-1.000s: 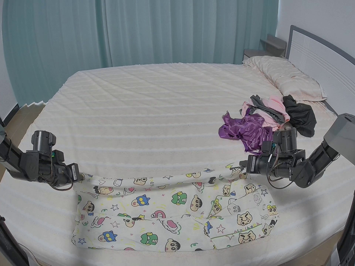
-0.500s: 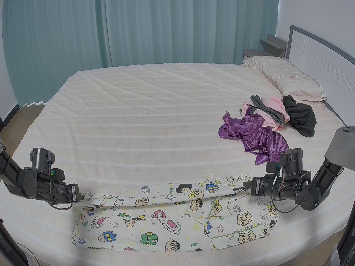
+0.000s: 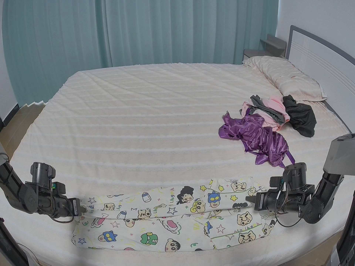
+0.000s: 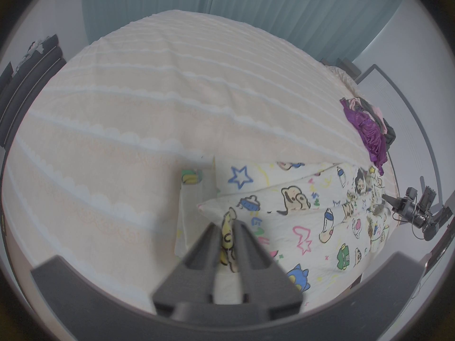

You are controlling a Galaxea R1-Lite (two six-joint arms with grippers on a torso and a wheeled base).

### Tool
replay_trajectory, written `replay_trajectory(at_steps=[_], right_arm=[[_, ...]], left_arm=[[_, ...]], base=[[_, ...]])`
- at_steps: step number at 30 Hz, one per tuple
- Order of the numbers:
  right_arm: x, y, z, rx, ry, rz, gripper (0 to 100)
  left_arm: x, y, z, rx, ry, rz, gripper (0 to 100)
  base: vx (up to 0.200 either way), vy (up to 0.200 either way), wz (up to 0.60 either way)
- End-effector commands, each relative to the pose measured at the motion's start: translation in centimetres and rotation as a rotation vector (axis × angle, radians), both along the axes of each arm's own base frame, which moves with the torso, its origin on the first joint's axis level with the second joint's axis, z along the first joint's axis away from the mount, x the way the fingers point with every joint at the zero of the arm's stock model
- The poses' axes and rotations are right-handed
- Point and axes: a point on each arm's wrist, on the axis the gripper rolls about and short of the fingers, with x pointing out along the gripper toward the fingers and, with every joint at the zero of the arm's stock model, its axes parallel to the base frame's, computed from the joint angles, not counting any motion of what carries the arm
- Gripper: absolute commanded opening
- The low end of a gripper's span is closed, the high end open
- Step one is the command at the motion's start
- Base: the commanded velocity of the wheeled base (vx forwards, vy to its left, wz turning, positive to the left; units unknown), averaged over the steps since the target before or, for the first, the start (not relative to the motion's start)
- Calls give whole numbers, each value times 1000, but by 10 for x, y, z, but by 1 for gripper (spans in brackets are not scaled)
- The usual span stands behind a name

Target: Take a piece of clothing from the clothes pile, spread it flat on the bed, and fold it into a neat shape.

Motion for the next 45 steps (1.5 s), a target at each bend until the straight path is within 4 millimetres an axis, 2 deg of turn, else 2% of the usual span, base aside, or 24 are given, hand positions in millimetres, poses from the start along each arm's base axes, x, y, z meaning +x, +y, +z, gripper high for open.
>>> replay_trajectory(at_steps=[1,9,14,20,25,26,31,45], right_arm=[[-4,-1,-7,-8,32,2,100],[-18,-6,8,133,-4,-92,100],[-21,-6,4,187,54,-141,100],[-13,3,-9,276,127,-198,100],[-6,7,-20,280,115,-189,100],[-5,8,-21,281,117,-190,0],[-3,7,-28,277,133,-203,0],[-18,-4,-13,279,125,-227,0]], left_arm=[[-4,-1,-9,-6,42,0,100],[-13,-1,-11,-37,26,1,100],[-17,3,-3,-82,-17,38,100],[-14,4,15,-219,-87,203,100],[-13,5,17,-262,-108,260,100],[-13,6,17,-262,-107,264,100],[-15,6,15,-264,-100,264,100],[-23,3,6,-264,-50,257,100]], base=[[0,0,0],[0,0,0],[0,0,0],[0,0,0],[0,0,0],[0,0,0],[0,0,0],[0,0,0]])
